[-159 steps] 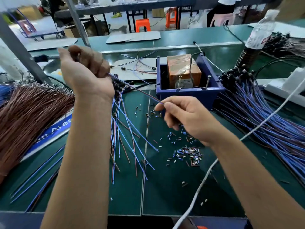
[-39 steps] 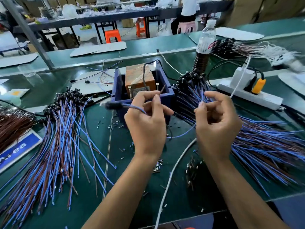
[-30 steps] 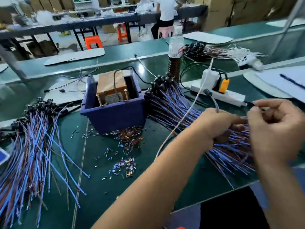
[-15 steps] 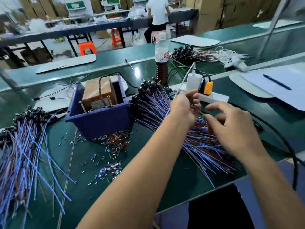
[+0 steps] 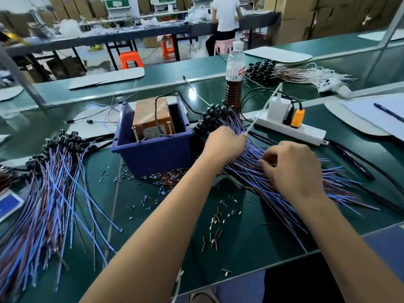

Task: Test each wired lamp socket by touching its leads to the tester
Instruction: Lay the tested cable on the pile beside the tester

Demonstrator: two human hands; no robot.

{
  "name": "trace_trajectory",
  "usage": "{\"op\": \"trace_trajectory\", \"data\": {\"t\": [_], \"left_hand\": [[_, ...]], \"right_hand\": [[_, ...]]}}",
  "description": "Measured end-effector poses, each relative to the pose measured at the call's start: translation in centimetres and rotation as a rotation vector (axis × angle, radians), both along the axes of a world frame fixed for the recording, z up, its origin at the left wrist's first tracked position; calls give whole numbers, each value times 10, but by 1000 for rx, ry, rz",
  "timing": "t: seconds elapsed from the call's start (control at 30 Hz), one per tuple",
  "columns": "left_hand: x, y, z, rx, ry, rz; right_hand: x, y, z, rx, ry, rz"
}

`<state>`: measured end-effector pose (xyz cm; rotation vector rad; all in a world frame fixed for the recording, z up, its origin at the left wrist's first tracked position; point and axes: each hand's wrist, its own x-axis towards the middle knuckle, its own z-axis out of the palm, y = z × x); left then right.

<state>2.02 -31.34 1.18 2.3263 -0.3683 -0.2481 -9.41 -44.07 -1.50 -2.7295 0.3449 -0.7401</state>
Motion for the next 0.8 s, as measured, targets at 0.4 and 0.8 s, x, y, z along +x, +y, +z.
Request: {"op": "trace_trajectory", "data": {"t": [0.4,0.8], "left_hand": [[-42,202,-15,-290,246,282],[-9,312,-32,518,-431,863]], "right_hand": [[30,152,13,178,-217,555],[99,324,-26,456,439,616]]}}
